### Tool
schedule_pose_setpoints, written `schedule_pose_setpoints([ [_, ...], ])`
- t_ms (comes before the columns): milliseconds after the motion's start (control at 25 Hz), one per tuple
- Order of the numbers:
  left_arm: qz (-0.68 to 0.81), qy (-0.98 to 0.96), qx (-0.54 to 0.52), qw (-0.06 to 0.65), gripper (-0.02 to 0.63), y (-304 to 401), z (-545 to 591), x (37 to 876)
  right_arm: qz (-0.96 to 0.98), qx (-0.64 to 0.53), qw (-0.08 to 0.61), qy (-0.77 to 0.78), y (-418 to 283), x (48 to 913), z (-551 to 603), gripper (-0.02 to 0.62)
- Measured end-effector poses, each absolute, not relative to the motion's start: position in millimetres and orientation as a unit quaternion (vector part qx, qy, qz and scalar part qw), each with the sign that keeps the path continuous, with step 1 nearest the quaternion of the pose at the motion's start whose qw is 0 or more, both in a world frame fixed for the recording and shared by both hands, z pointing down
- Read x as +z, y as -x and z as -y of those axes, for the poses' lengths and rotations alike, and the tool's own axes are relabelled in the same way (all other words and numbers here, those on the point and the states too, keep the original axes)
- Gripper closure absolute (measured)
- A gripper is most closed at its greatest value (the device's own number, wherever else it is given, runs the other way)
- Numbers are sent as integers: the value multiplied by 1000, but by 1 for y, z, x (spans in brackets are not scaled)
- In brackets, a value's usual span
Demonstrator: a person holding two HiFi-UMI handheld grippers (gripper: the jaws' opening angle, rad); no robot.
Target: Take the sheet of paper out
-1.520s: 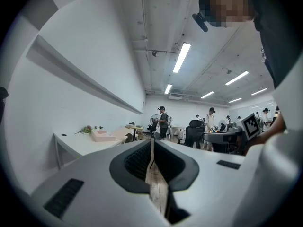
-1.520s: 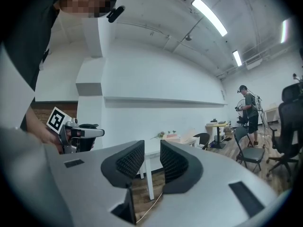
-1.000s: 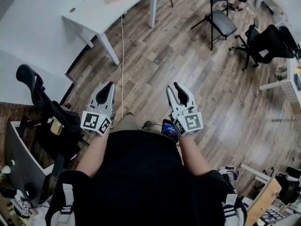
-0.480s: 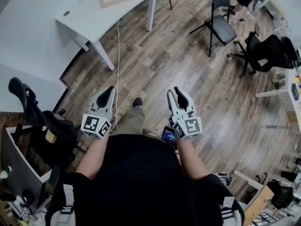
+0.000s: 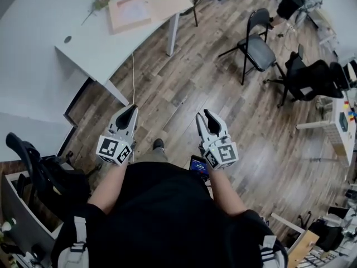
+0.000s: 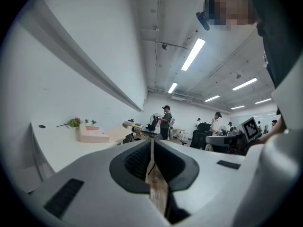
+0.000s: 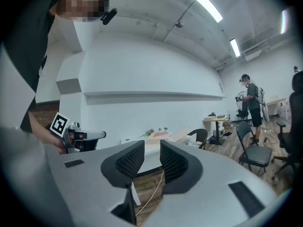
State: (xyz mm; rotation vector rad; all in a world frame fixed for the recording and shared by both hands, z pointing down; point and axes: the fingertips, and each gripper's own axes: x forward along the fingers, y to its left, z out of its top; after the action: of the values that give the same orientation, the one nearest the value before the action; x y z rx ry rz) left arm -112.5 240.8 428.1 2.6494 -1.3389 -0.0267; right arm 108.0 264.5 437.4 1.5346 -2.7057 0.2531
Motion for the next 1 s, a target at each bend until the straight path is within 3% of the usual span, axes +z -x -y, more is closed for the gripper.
schedule_pose_setpoints([
  [560,443,-892,-24,93,603,115,-81,438,884,79,20,-461,-84,435,-107,493],
  [1000,473,-876,-5,90,603,85,26,449,904,88,1,-419,-111,439,10,499],
])
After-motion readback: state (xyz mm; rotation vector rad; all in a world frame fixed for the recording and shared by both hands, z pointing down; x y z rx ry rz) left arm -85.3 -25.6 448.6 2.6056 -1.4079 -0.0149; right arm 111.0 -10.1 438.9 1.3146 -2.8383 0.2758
